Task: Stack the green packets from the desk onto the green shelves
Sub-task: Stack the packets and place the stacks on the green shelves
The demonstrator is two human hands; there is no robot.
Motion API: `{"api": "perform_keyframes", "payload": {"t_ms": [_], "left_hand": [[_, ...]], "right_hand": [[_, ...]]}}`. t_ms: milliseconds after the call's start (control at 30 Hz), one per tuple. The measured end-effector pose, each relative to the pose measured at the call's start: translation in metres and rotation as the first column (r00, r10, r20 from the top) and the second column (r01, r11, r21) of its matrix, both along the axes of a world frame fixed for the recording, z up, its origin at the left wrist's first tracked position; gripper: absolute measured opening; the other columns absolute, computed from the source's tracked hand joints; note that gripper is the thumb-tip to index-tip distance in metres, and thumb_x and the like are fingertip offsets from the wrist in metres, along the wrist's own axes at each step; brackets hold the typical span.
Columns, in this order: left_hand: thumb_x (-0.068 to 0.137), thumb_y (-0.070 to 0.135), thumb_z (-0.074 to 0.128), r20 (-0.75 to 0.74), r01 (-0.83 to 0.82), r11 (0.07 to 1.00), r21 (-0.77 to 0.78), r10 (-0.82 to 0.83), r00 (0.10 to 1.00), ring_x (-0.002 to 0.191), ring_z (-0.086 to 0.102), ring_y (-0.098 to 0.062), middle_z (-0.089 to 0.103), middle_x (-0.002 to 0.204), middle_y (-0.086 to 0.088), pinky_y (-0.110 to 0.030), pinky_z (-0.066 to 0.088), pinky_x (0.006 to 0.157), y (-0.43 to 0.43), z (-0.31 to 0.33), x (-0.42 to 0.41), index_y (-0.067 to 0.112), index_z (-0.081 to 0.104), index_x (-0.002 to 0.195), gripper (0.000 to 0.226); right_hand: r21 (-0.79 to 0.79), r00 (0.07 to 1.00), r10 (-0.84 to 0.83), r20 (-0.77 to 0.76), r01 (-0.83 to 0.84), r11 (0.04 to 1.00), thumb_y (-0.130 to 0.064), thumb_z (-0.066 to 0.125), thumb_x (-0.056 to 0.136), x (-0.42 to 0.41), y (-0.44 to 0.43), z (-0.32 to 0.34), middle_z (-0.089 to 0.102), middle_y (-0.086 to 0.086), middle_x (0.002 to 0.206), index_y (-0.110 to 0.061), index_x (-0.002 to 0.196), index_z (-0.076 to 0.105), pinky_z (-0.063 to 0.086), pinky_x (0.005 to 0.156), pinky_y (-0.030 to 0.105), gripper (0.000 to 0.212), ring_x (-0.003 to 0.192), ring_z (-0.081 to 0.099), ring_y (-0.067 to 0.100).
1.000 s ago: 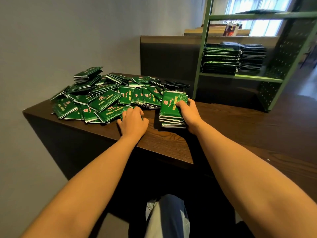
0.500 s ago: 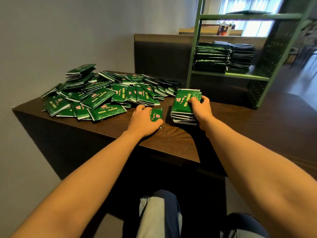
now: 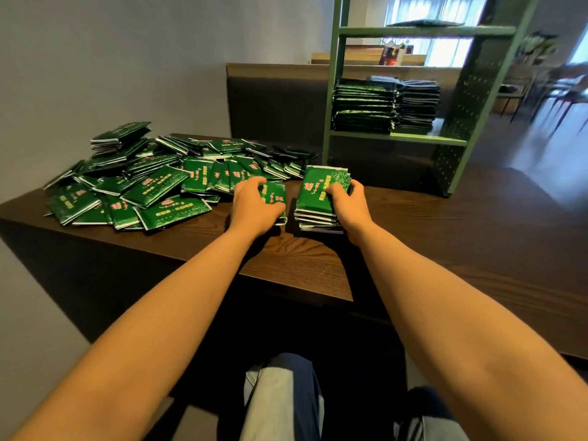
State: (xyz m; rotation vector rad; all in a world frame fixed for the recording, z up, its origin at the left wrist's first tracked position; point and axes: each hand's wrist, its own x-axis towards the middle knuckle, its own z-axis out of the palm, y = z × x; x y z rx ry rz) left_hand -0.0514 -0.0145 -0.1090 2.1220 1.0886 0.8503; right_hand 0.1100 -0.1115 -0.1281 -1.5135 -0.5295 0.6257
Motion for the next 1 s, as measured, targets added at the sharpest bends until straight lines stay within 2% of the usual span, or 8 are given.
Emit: {"api": "perform_keyframes", "payload": {"t_ms": [167, 333, 500, 600, 733, 800, 900, 1000], "left_hand": [[0.093, 0.015, 0.063, 0.107, 0.024, 0.991, 0.128, -0.038, 0.994, 0.134, 0.045, -0.022, 0.051, 0.142, -0.009, -0.030, 0.031, 0.110, -0.013, 0.019, 0.008, 0.007, 0.063, 0.128, 0.036], [0.086, 0.016, 0.069, 0.263, 0.097, 0.993, 0.063, -0.110, 0.959, 0.112, 0.058, -0.012, 0.061, 0.131, -0.003, -0.034, 0.051, 0.093, -0.025, 0.030, 0.014, 0.019, 0.050, 0.140, 0.058], [0.094, 0.028, 0.062, 0.246, 0.191, 0.977, 0.091, -0.207, 0.947, 0.094, 0.061, -0.007, 0.068, 0.099, 0.009, -0.028, 0.051, 0.089, -0.045, 0.024, 0.019, 0.018, 0.071, 0.110, 0.021], [0.099, 0.022, 0.050, 0.260, 0.211, 0.975, 0.073, -0.223, 0.939, 0.097, 0.063, -0.014, 0.069, 0.097, 0.005, -0.034, 0.051, 0.092, -0.047, 0.021, 0.020, 0.016, 0.070, 0.110, 0.024], [0.096, 0.018, 0.048, 0.379, 0.217, 0.976, -0.002, -0.200, 0.903, 0.097, 0.063, -0.021, 0.066, 0.097, -0.002, -0.040, 0.050, 0.089, -0.048, 0.018, 0.019, 0.014, 0.061, 0.106, 0.017], [0.095, 0.010, 0.050, 0.469, 0.207, 0.978, -0.037, -0.166, 0.868, 0.094, 0.060, -0.024, 0.060, 0.094, -0.003, -0.043, 0.049, 0.090, -0.046, 0.019, 0.018, 0.011, 0.056, 0.100, 0.008], [0.090, 0.008, 0.049, 0.600, 0.210, 0.965, -0.156, -0.077, 0.797, 0.095, 0.063, -0.029, 0.063, 0.099, -0.021, -0.041, 0.051, 0.088, -0.036, 0.021, 0.011, 0.016, 0.052, 0.089, 0.008], [0.092, 0.001, 0.044, 0.674, 0.245, 0.937, -0.248, -0.015, 0.739, 0.094, 0.068, -0.028, 0.066, 0.098, -0.022, -0.033, 0.055, 0.086, -0.025, 0.023, -0.001, 0.014, 0.053, 0.090, 0.016]], "right_hand": [[-0.039, 0.992, 0.004, 0.124, 0.001, 0.999, -0.032, 0.057, 0.098, -0.008, 0.004, 0.001, 0.060, 0.003, 0.125, -0.023, 0.149, 0.032, 0.050, 0.108, 0.052, 0.058, 0.117, 0.063, 0.028], [-0.021, 0.993, -0.012, 0.114, 0.015, 1.000, -0.027, 0.060, 0.098, -0.006, 0.004, 0.002, 0.058, 0.006, 0.126, -0.020, 0.150, 0.031, 0.051, 0.106, 0.051, 0.060, 0.117, 0.063, 0.028], [-0.015, 0.991, 0.048, 0.122, -0.046, 0.999, -0.039, 0.052, 0.107, -0.015, 0.008, 0.004, 0.048, -0.002, 0.138, -0.015, 0.156, 0.029, 0.041, 0.098, 0.033, 0.060, 0.120, 0.050, 0.016], [0.008, 0.999, 0.035, 0.040, -0.036, 0.999, -0.053, 0.032, 0.110, -0.019, 0.013, 0.007, 0.039, 0.001, 0.156, -0.014, 0.160, 0.028, 0.033, 0.108, 0.033, 0.064, 0.140, 0.040, 0.020], [0.031, 0.995, 0.071, -0.071, -0.069, 0.997, -0.049, 0.053, 0.103, -0.016, 0.014, 0.009, 0.061, -0.002, 0.129, -0.014, 0.144, 0.042, 0.051, 0.070, 0.020, 0.055, 0.100, 0.062, 0.010], [0.070, 0.986, 0.102, -0.133, -0.094, 0.993, -0.053, 0.070, 0.087, -0.020, 0.017, 0.009, 0.069, 0.006, 0.120, -0.011, 0.147, 0.046, 0.057, 0.057, 0.023, 0.076, 0.090, 0.074, 0.016], [0.074, 0.978, 0.137, -0.159, -0.126, 0.989, -0.070, 0.088, 0.048, -0.023, 0.031, 0.003, 0.070, 0.010, 0.127, -0.016, 0.148, 0.048, 0.062, 0.086, 0.044, 0.120, 0.105, 0.075, 0.026], [0.110, 0.976, 0.140, -0.166, -0.123, 0.986, -0.039, 0.082, 0.079, -0.040, 0.038, 0.007, 0.071, 0.012, 0.121, -0.014, 0.142, 0.046, 0.062, 0.088, 0.047, 0.077, 0.100, 0.075, 0.027]]}}
